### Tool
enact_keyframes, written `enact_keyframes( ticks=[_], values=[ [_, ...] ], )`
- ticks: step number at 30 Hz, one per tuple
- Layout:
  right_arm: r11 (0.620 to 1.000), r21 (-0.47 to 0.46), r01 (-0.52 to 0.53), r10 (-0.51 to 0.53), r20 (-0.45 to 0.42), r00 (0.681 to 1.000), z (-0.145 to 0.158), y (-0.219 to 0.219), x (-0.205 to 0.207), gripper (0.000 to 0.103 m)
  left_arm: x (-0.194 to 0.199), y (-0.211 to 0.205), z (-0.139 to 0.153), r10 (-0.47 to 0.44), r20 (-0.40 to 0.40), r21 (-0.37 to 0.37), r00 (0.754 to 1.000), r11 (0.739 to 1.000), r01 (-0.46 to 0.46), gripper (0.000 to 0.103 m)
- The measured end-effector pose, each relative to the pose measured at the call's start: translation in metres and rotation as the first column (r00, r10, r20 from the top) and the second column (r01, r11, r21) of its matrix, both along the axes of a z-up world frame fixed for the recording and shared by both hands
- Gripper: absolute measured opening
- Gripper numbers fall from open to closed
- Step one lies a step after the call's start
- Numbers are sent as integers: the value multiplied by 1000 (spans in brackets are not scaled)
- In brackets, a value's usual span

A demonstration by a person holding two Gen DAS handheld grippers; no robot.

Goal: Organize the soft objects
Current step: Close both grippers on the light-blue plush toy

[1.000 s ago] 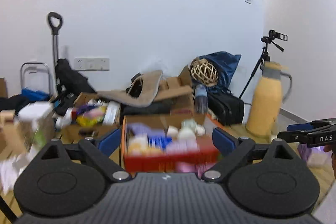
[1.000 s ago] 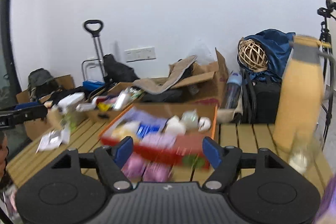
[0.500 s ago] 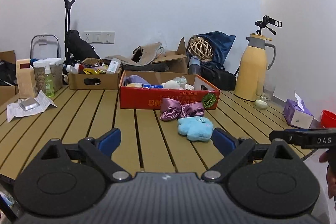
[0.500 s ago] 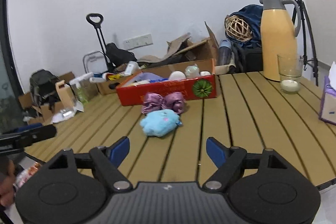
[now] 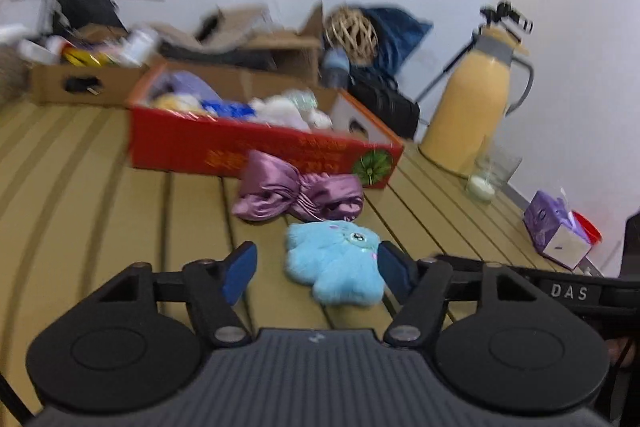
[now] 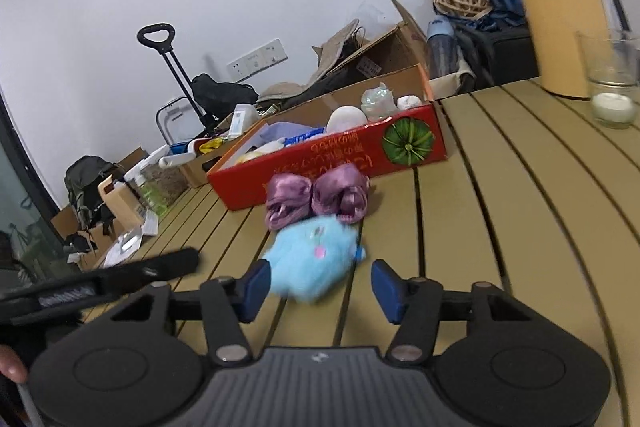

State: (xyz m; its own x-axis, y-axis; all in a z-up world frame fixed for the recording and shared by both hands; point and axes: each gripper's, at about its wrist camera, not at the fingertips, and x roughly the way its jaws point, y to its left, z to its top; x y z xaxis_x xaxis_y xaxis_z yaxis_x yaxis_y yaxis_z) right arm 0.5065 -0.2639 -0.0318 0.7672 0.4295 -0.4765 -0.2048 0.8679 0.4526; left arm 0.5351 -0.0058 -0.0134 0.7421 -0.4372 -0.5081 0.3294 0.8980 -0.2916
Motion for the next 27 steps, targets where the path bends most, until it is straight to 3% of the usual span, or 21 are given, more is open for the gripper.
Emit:
enact_keyframes(
  ticks=[3,6,8,10,14,19,23,27],
  values=[
    [999,22,-24,24,-36,999,-13,7,34,43,25,-11,-22,-43,-35,-24,998,999,42,58],
    [999,9,-45,45,-58,997,-28,12,52,40,38,-8,-41,-38,-74,-61,997,998,33,57],
    [997,68,-41,46,-65,997,-37,10,57,38,43,-2,-45,-32,-94,-99,995,995,23,55],
    [992,119,-32,42,-84,996,-41,5,61,38,47,4,-49,-58,-120,-154,991,987,39,46],
    [991,129,-41,51,-78,996,-45,4,62,38,57,13,-53,-73,-169,-241,983,970,31,41],
    [995,93,-49,54,-53,997,-42,8,59,36,54,10,-51,-62,-157,-218,986,976,27,33],
    [997,45,-55,56,-16,998,-37,15,48,36,47,9,-48,-63,-128,-195,990,980,37,32],
    [997,58,-46,47,-11,999,-36,13,34,35,38,9,-48,-73,-128,-212,989,976,45,32]
  ],
)
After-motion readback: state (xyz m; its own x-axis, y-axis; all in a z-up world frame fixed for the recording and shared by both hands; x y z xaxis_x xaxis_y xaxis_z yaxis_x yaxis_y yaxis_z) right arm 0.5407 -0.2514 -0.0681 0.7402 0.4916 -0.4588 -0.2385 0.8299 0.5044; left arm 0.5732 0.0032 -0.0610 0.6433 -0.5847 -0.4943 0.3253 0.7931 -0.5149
